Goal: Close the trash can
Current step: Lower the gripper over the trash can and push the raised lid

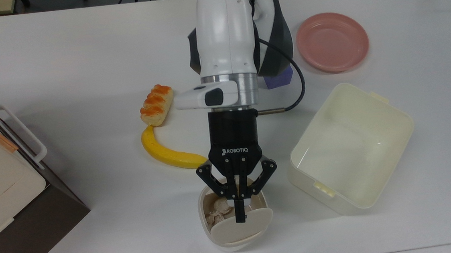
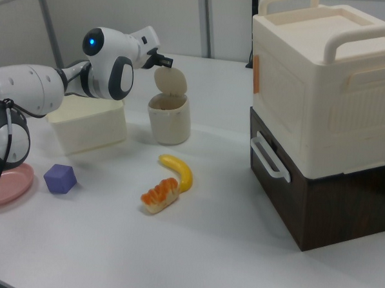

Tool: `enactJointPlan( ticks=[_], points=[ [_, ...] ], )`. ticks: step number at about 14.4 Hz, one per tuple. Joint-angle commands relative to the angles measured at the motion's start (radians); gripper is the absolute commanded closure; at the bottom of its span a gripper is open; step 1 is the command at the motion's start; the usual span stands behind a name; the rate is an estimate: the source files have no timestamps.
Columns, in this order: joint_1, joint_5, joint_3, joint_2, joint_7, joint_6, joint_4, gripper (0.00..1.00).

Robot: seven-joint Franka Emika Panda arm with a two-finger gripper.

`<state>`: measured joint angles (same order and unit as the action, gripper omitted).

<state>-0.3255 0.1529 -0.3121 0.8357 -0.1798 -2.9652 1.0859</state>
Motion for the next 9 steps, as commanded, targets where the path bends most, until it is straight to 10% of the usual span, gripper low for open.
enactJointPlan(
  ticks=[1, 9],
  points=[
    [-0.010, 0.008, -0.024, 0.045, -0.015, -0.009, -0.047, 1.00],
    [-0.040, 0.008, -0.027, -0.099, -0.007, 0.005, 0.178, 1.00]
  ],
)
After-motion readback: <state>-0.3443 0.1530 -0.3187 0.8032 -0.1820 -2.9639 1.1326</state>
